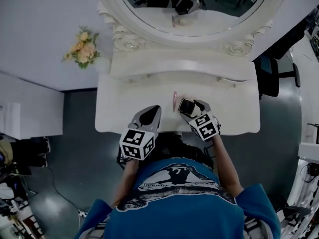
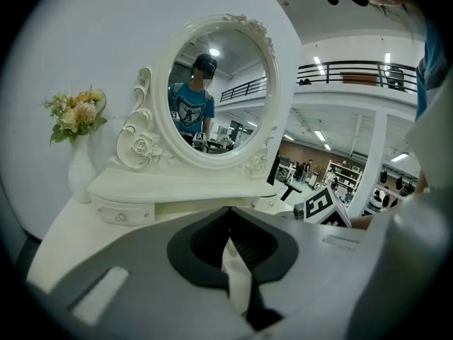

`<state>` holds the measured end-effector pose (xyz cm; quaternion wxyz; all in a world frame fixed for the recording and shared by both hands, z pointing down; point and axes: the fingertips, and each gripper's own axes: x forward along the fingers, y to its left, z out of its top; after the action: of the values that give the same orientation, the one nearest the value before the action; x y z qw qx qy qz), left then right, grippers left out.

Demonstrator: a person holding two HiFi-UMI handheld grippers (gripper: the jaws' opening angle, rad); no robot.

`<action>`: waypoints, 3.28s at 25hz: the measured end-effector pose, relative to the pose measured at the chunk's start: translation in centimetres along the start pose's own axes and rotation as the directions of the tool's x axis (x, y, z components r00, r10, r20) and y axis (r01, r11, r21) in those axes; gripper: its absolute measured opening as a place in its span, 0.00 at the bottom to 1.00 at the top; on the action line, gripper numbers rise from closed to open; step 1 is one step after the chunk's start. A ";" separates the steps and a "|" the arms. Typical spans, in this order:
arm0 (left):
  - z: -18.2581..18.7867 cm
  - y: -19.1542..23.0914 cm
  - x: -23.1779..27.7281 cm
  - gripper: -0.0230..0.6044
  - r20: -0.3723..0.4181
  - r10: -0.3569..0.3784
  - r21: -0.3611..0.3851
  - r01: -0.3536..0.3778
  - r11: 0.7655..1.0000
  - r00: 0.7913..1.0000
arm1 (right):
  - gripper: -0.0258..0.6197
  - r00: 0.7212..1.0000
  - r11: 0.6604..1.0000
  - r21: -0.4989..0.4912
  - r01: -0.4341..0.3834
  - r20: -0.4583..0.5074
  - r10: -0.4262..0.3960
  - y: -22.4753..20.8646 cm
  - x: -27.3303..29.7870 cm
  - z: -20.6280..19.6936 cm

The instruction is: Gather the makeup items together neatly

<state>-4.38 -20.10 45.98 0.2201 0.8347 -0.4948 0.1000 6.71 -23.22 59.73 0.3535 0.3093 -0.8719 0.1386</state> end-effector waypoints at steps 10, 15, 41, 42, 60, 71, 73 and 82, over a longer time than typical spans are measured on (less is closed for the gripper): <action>-0.5 -2.7 1.7 0.06 0.008 0.047 -0.006 -0.047 0.999 0.999 | 0.57 0.995 1.000 -0.026 0.010 -0.095 -0.013 -5.9 -0.8 -5.4; -0.5 -2.7 1.7 0.06 0.014 0.085 -0.017 -0.085 0.996 0.996 | 0.57 0.988 0.998 -0.062 -0.004 -0.157 -0.006 -7.3 0.3 -7.3; -3.9 -4.0 1.8 0.06 -0.137 0.073 0.017 -0.071 0.997 0.988 | 0.61 0.999 0.999 -0.044 -0.001 0.048 0.003 -8.1 0.9 -7.1; -4.0 -3.9 1.7 0.06 -0.139 0.073 0.018 -0.071 0.997 0.988 | 0.61 0.998 0.999 -0.051 0.009 0.060 -0.006 -8.1 0.9 -7.0; -5.1 -0.5 -6.0 0.06 -0.095 0.046 0.024 -0.044 0.999 0.994 | 0.45 0.950 0.928 0.356 0.115 0.235 -0.208 -1.1 -6.7 -5.8; -7.5 -0.7 -12.8 0.06 -0.057 -0.036 0.038 0.039 0.999 0.998 | 0.34 0.902 0.956 0.290 0.044 0.400 -0.163 11.4 -10.4 0.8; -8.1 -0.9 -13.9 0.06 -0.060 -0.051 0.044 0.054 0.998 0.997 | 0.32 0.892 0.958 0.284 0.032 0.424 -0.155 13.2 -11.1 1.7; -11.2 -2.6 -18.6 0.06 -0.081 -0.112 0.066 0.117 0.991 0.990 | 0.20 0.864 0.964 0.267 0.015 0.482 -0.147 20.7 -12.6 2.7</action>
<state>-10.69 0.79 48.04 0.2147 0.8645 -0.4333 0.1369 -0.87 -2.97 48.46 0.0801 0.4140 -0.8943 0.1497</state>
